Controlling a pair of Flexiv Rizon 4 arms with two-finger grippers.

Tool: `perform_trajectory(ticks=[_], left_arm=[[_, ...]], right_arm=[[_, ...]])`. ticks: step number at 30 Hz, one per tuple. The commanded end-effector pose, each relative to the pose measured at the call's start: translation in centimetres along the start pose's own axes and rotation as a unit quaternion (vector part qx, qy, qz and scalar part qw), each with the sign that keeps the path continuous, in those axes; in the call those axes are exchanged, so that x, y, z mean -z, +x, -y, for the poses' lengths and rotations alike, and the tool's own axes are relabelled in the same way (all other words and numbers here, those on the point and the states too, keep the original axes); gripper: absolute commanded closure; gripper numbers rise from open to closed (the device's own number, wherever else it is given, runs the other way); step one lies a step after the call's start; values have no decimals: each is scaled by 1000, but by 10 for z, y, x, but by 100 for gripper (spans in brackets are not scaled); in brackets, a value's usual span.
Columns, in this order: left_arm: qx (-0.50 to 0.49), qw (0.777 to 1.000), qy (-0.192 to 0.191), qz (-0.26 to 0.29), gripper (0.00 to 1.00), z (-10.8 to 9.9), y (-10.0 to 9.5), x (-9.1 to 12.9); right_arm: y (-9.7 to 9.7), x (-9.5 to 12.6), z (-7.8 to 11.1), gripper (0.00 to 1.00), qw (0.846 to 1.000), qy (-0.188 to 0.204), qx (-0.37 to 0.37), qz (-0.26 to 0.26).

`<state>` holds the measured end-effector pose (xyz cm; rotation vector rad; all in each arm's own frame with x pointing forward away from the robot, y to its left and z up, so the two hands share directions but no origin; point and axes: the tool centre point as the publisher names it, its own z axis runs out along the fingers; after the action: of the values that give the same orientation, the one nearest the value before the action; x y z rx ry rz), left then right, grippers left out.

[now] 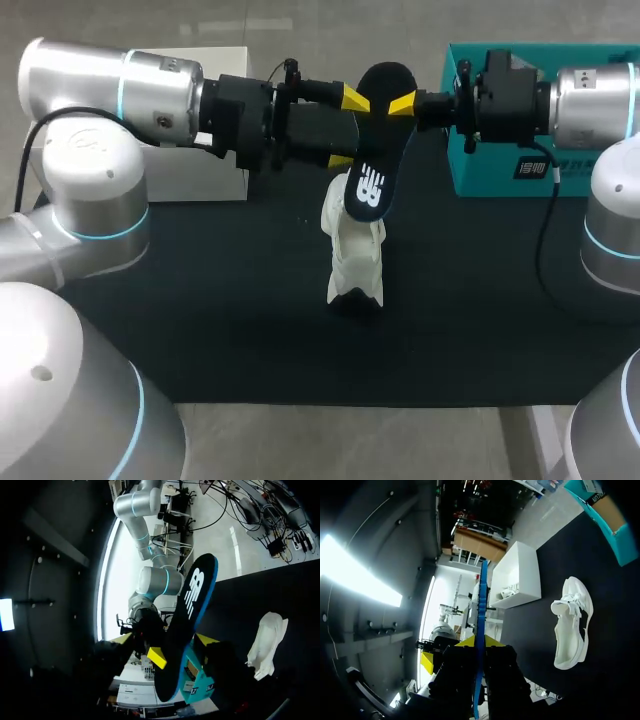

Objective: Take the shoe out of the shoebox, open the shoe tongue, remove and reinsert the insole, then place the shoe into the shoebox

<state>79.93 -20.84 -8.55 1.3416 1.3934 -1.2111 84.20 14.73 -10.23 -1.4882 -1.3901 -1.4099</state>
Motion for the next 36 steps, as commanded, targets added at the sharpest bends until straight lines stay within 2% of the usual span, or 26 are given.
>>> perform_trajectory(ticks=[1, 3, 7, 14, 22, 27, 36], left_arm=[[8, 995, 1, -98, 0, 0, -5, 32], [22, 988, -6, -153, 0, -1, -4, 41], [26, 977, -7, -212, 0, -2, -6, 51], [17, 953, -55, -299, 0, -8, -13, 56], [5, 908, -76, -411, 0, -15, -19, 62], [-19, 898, -64, -434, 0, -21, -32, 57], [-44, 858, -68, -507, 0, -29, -51, 52]], right_arm=[[-2, -4, -2, 100, 1000, 3, -2, 8], [-5, -5, -2, 100, 1000, 5, -5, 12], [-7, -8, -2, 100, 1000, 13, -5, 18], [-9, -14, 0, 100, 999, 23, -4, 23], [-12, -18, 1, 100, 999, 37, -6, 30], [-15, -21, 1, 100, 999, 45, -8, 27], [-23, -33, -4, 100, 998, 58, -10, 28]])
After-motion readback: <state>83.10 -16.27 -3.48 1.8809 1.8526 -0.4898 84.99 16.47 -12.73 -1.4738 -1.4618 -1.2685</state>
